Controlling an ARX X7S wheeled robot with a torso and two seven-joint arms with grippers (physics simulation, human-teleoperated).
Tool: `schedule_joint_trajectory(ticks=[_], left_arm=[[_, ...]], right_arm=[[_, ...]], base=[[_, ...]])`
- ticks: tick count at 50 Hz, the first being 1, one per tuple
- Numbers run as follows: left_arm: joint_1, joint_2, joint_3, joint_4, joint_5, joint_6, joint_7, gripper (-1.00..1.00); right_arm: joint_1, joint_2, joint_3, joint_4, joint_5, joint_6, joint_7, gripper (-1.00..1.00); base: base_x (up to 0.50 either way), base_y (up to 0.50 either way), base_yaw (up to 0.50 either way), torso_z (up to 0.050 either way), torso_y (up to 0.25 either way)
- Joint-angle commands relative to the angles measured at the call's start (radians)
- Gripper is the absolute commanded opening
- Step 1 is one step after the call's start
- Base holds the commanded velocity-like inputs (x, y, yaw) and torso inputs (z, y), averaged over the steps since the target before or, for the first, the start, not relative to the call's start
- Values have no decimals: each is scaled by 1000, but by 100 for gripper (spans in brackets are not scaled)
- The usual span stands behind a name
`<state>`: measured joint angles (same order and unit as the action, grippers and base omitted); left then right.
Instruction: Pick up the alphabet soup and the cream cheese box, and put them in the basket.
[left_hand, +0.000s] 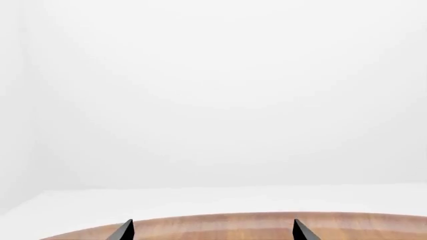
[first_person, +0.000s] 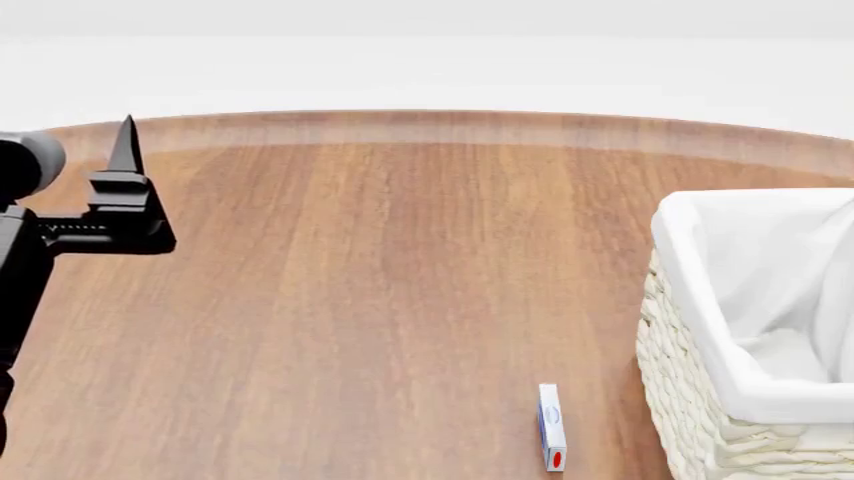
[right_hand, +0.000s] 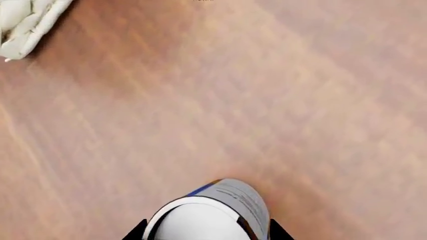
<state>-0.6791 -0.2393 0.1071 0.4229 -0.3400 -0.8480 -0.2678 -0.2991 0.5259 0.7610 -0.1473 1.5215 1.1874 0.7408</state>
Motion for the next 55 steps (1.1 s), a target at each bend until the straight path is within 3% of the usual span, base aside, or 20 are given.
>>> schedule_joint_trajectory(ticks=[1, 14, 17, 24, 28, 34, 45, 50, 55], left_arm=[[2, -2, 4, 5, -5, 0, -5, 100], [2, -8, 6, 5, -11, 2, -9, 100], [-1, -8, 6, 3, -12, 1, -11, 100], [-6, -9, 13, 17, -16, -9, -16, 100], [-8, -10, 10, 7, -18, -3, -15, 100], [-10, -14, 6, 15, -24, -9, -18, 100], [-5, -16, 13, 6, -23, 3, -21, 100], [-3, -15, 16, 2, -24, 7, -22, 100], [-4, -16, 17, 1, -27, 7, -23, 100]], right_arm=[[5, -6, -27, 7, -23, -11, -28, -100], [60, 32, -46, -56, 35, 14, 53, -100], [103, 90, -55, -127, 104, 41, 176, -100], [341, 314, -178, -219, 521, -57, 535, -100], [481, 416, -278, -232, 603, -115, 613, -100], [633, 499, -397, -229, 630, -155, 658, -100], [774, 576, -476, -249, 616, -189, 702, -100], [939, 611, -608, -255, 601, -190, 730, -100], [1054, 562, -683, -224, 527, -161, 650, -100]], base=[[0, 0, 0, 0, 0], [2, 0, 1, 0, 0], [0, 0, 1, 0, 0], [0, 0, 0, 0, 0], [0, 0, 0, 0, 0], [0, 0, 0, 0, 0], [0, 0, 0, 0, 0], [0, 0, 0, 0, 0], [0, 0, 0, 0, 2]])
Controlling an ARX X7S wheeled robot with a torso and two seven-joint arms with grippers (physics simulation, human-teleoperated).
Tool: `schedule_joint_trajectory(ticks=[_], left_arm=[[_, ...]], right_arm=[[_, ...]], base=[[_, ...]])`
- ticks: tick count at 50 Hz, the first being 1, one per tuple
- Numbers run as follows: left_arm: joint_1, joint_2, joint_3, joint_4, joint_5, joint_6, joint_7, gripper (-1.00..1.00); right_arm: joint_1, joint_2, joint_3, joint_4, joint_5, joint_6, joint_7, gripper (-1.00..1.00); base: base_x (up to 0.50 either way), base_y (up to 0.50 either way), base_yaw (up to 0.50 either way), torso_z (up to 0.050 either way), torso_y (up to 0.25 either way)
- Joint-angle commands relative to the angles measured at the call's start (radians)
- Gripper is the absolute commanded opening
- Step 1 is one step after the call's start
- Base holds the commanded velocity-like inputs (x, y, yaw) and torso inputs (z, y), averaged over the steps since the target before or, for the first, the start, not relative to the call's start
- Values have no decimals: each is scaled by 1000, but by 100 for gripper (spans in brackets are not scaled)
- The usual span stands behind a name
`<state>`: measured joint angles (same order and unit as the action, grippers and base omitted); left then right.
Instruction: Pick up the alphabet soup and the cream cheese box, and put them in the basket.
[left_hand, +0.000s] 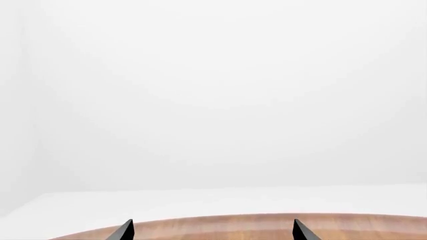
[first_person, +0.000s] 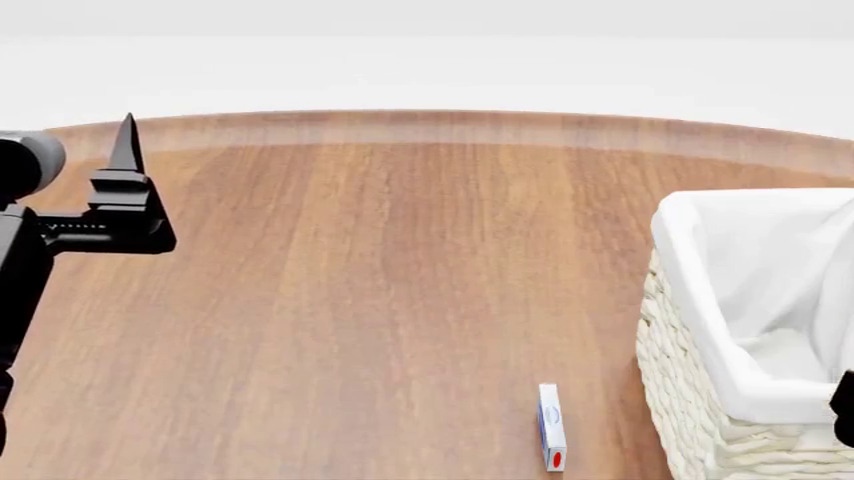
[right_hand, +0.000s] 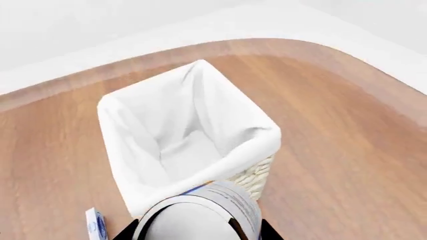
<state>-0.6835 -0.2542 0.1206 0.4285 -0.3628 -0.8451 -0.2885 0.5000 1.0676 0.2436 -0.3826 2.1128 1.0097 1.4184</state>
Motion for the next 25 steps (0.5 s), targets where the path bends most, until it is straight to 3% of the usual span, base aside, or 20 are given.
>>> schedule_joint_trajectory(ticks=[1, 10, 25], left_arm=[[0, -1, 3, -4, -5, 5, -3, 100], [2, -2, 14, -8, -2, 11, -6, 100], [2, -5, 22, -15, -4, 23, -9, 100]], right_arm=[[270, 9, -170, 12, -101, 35, -71, -100], [429, -144, -337, 139, -463, 92, -334, -100], [533, -294, -500, 453, -831, -58, -659, -100]], base=[[0, 0, 0, 0, 0], [0, 0, 0, 0, 0], [0, 0, 0, 0, 1]])
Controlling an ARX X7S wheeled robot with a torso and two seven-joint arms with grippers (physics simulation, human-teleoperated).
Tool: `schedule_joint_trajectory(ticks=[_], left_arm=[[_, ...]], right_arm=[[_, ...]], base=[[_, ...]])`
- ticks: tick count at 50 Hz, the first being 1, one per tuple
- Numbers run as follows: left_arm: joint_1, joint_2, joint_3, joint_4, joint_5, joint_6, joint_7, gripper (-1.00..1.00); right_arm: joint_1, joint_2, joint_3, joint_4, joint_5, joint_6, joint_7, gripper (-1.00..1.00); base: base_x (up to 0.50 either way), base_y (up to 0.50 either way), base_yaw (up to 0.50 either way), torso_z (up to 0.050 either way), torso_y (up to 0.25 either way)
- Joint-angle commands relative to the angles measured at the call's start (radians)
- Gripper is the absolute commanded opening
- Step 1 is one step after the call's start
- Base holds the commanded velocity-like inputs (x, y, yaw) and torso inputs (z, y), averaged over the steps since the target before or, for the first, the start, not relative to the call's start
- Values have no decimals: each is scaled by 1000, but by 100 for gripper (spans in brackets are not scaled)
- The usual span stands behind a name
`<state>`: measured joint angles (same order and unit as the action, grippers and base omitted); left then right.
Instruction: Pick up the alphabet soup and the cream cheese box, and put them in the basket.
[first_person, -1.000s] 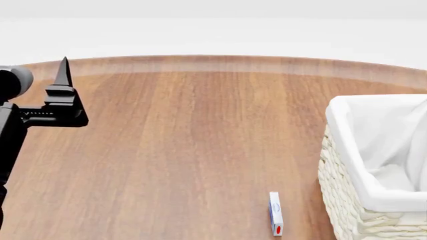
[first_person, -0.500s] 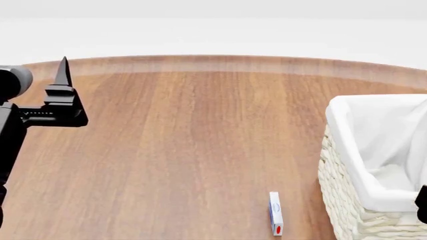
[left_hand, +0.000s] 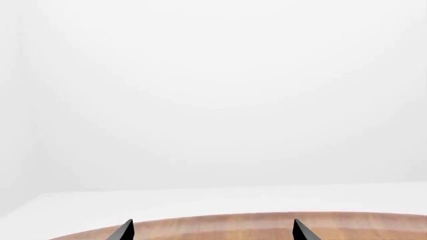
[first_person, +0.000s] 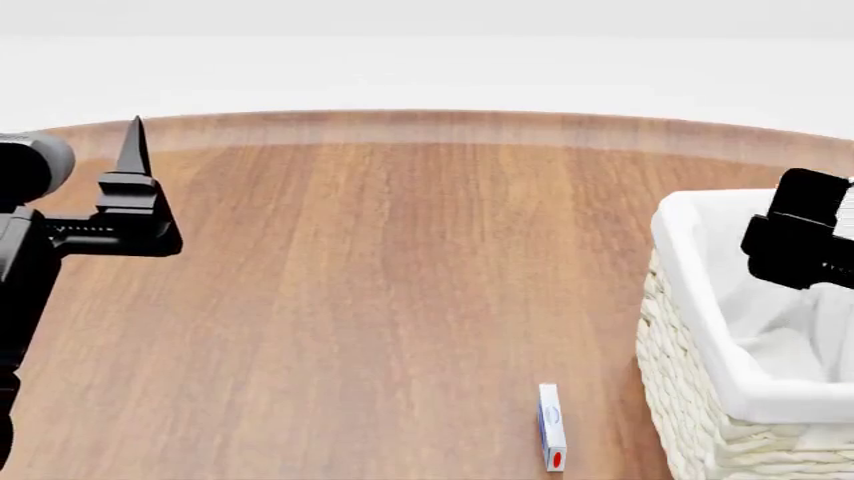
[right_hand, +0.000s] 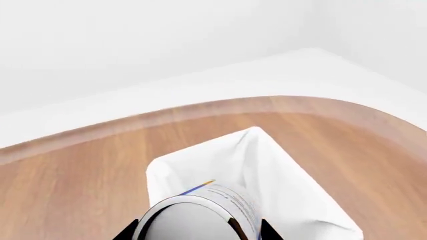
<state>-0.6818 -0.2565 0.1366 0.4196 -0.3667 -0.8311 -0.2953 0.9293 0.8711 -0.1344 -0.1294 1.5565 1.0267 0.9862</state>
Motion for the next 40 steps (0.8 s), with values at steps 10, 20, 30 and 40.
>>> schedule_joint_trajectory(ticks=[10, 20, 30, 40], left_arm=[[2, -4, 17, -12, 3, 17, -6, 100], [2, -8, 24, -25, 9, 30, -10, 100], [4, -8, 35, -45, 14, 47, -10, 100], [7, -13, 37, -68, 17, 66, -8, 100]], right_arm=[[205, -190, -213, 507, -453, -199, -398, -100], [361, -327, -308, 953, -623, -369, -616, -100], [530, -463, -320, 1437, -756, -538, -802, -100], [517, -465, -28, 1438, -974, -448, -725, -100]], base=[[0, 0, 0, 0, 0], [0, 0, 0, 0, 1], [0, 0, 0, 0, 1], [0, 0, 0, 0, 0]])
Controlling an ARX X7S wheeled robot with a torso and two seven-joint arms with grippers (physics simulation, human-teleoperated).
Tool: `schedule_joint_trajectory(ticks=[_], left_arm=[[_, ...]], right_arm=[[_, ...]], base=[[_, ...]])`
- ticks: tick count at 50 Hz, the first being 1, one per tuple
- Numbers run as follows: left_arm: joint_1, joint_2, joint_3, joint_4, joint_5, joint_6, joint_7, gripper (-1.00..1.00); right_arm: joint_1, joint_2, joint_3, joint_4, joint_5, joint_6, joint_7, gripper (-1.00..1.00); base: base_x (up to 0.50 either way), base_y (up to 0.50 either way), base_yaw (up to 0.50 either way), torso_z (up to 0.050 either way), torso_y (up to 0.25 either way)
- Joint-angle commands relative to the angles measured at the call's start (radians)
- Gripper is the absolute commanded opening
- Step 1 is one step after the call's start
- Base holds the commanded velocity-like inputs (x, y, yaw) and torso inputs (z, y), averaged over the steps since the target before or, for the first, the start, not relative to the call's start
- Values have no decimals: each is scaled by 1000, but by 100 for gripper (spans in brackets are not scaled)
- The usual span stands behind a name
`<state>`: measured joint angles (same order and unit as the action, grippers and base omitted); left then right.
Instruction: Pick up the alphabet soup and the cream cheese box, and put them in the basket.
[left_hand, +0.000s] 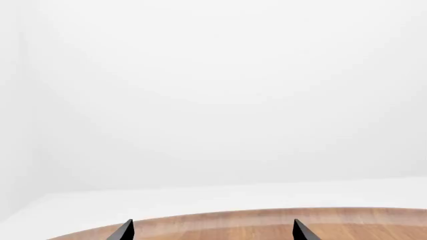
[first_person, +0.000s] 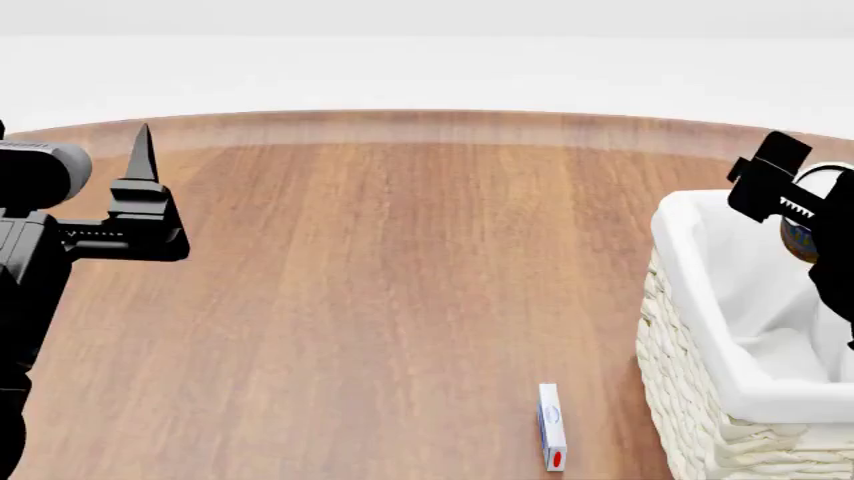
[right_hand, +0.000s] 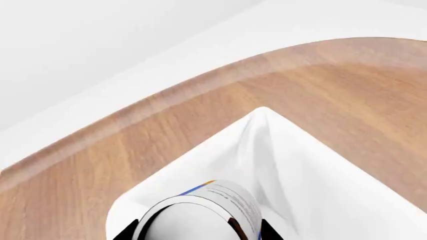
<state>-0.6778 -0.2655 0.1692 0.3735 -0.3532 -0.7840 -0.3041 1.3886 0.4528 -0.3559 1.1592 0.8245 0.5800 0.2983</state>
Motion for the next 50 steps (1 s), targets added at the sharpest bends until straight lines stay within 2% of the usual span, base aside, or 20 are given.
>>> schedule_joint_trajectory(ticks=[1, 10, 18, 19, 37, 45, 50], left_arm=[[4, -4, 5, -23, 4, 21, 1, 100], [5, -7, 8, -40, 5, 32, 1, 100], [8, -8, 10, -46, 3, 38, 0, 100], [8, -8, 10, -48, 3, 40, 0, 100], [13, -12, 10, -63, -2, 55, -1, 100], [12, -14, 10, -68, -5, 59, -1, 100], [10, -16, 7, -69, -8, 59, -3, 100]], right_arm=[[56, -47, 222, 149, -273, 7, -34, -100], [29, -46, 508, 149, -475, 52, -40, -100], [33, -52, 649, 149, -610, 79, -81, -100], [36, -52, 658, 149, -626, 78, -84, 100], [57, -60, 752, 149, -767, 67, -80, 100], [107, -69, 722, 149, -809, 78, -91, 100], [226, -119, 629, 134, -863, 81, -180, 100]], base=[[0, 0, 0, 0, 0], [0, 0, 0, 0, 1], [0, 0, 0, 0, 0], [0, 0, 0, 0, 0], [0, 0, 0, 0, 0], [0, 0, 0, 0, 1], [0, 0, 0, 0, 0]])
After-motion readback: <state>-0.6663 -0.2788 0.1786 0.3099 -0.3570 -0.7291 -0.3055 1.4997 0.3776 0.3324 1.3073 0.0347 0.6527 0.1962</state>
